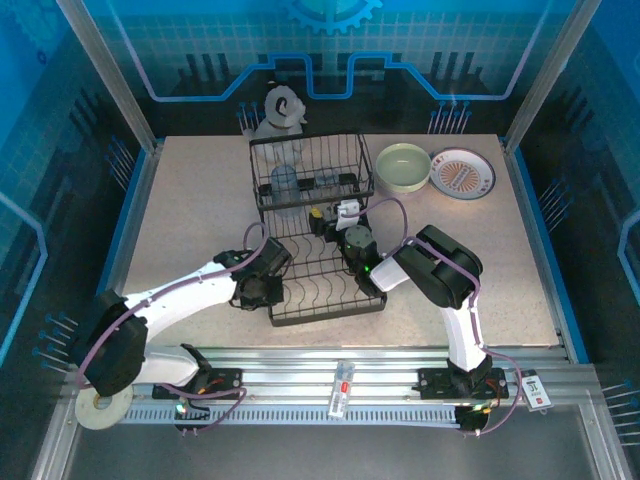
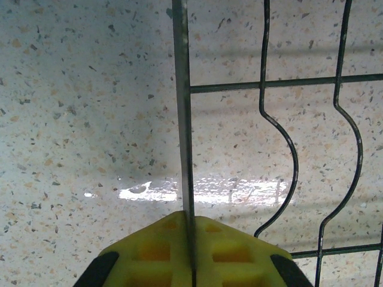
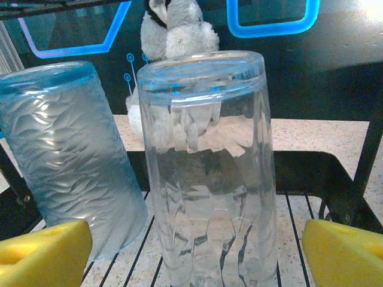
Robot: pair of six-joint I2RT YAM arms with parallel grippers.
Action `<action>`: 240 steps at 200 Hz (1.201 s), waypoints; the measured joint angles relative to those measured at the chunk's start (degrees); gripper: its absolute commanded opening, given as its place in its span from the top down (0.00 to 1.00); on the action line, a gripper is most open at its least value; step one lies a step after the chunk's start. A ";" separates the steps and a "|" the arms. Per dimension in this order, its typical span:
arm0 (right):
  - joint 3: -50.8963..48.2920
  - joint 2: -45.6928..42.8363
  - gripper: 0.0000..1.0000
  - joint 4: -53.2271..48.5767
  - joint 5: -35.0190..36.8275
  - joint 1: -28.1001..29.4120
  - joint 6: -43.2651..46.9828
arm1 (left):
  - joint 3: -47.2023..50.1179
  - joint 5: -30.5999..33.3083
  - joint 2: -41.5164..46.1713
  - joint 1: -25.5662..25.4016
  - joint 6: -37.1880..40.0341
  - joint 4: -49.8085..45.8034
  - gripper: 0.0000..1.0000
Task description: Unload the mixed dishes from the dish rack
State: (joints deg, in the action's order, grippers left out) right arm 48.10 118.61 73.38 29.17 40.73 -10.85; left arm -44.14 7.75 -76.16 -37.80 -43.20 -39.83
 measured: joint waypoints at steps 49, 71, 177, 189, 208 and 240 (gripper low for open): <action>2.64 1.05 0.07 0.83 1.36 -0.70 2.03 | 0.07 -0.02 0.22 -0.31 0.15 -0.42 1.00; 5.35 2.38 0.08 0.87 1.95 -1.49 2.62 | 0.11 -0.02 0.26 -0.31 0.22 -0.46 1.00; 13.11 8.79 0.12 1.88 2.71 -2.64 4.61 | -0.07 -0.04 0.26 -0.28 -0.46 0.79 1.00; 13.92 9.44 0.12 2.19 2.27 -2.82 4.79 | -0.17 -0.04 0.24 -0.28 -0.63 0.92 1.00; 15.30 10.58 0.12 2.82 1.29 -3.13 5.38 | -0.57 -0.02 -0.04 -0.24 -0.90 0.92 1.00; 16.76 12.37 0.12 4.37 -1.27 -3.89 6.03 | -1.81 -0.04 -0.96 -0.22 -1.09 0.02 1.00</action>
State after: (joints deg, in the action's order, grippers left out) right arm 64.86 130.98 77.76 27.90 36.84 -4.82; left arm -45.95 7.70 -77.12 -38.02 -44.29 -39.81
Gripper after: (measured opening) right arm 0.882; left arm 0.063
